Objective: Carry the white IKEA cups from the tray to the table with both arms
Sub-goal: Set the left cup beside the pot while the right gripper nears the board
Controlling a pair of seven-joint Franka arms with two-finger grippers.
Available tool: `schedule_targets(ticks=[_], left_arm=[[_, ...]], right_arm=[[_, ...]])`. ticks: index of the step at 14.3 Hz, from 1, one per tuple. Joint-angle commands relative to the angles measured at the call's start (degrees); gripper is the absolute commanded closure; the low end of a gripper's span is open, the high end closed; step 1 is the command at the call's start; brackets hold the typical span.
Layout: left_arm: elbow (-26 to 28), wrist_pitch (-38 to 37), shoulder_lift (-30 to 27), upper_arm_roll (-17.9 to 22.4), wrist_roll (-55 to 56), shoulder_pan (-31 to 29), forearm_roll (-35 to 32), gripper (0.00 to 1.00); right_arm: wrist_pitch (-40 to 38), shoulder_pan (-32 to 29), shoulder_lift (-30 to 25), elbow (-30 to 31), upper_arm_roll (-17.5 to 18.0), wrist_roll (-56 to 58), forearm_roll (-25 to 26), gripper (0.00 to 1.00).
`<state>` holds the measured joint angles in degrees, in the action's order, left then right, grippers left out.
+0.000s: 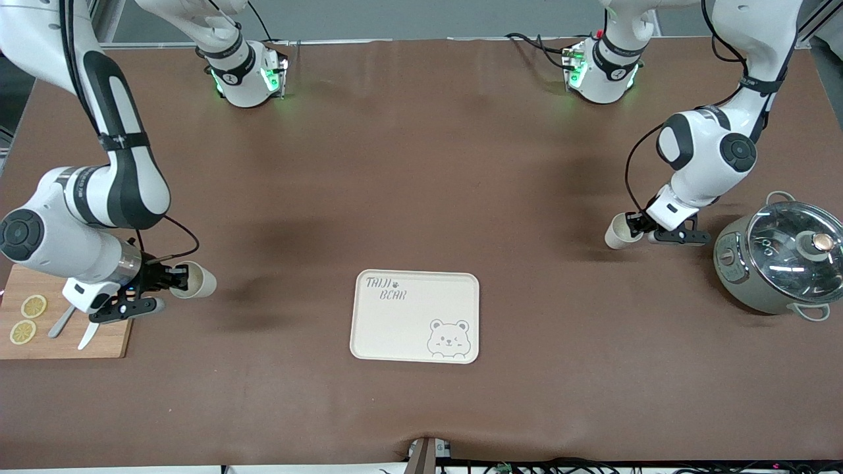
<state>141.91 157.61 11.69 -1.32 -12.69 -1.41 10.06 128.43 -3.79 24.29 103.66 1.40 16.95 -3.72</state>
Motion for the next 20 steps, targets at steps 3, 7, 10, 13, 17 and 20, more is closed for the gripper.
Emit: schedule_targets(ticks=[3,7,10,13,17,20], left_arm=[[-0.2,1.6,-0.3,-0.6,-2.3,-0.3,1.9,0.0],[-2.1,0.0,-1.8,-0.6,-0.4,-0.1,1.9,0.0],[-6.0,-8.2,-3.7,-0.5,0.6,-0.1,1.9,0.0],[-9.9,-15.0,-4.7,-0.5,3.3,0.0,1.2,0.0],[-13.6,-21.3,-6.4,-0.4,4.2,-0.1,1.1,0.0],[-18.1,-27.1,-7.7,-0.4,7.8,-0.3,-2.6,0.0]], right_arm=[[7.9,-0.7,2.3,3.8,1.1,1.8,-1.0,1.0],[14.5,-0.4,5.0,5.9,1.3,1.7,-1.1,1.0],[16.9,-0.4,6.6,6.1,1.4,1.8,-1.1,1.0],[17.0,-0.4,6.8,6.1,1.4,1.7,-1.1,1.0],[17.1,-0.4,6.8,6.1,1.4,1.7,-1.1,0.97],[17.1,-0.5,6.9,5.9,1.4,1.7,-1.1,0.06]])
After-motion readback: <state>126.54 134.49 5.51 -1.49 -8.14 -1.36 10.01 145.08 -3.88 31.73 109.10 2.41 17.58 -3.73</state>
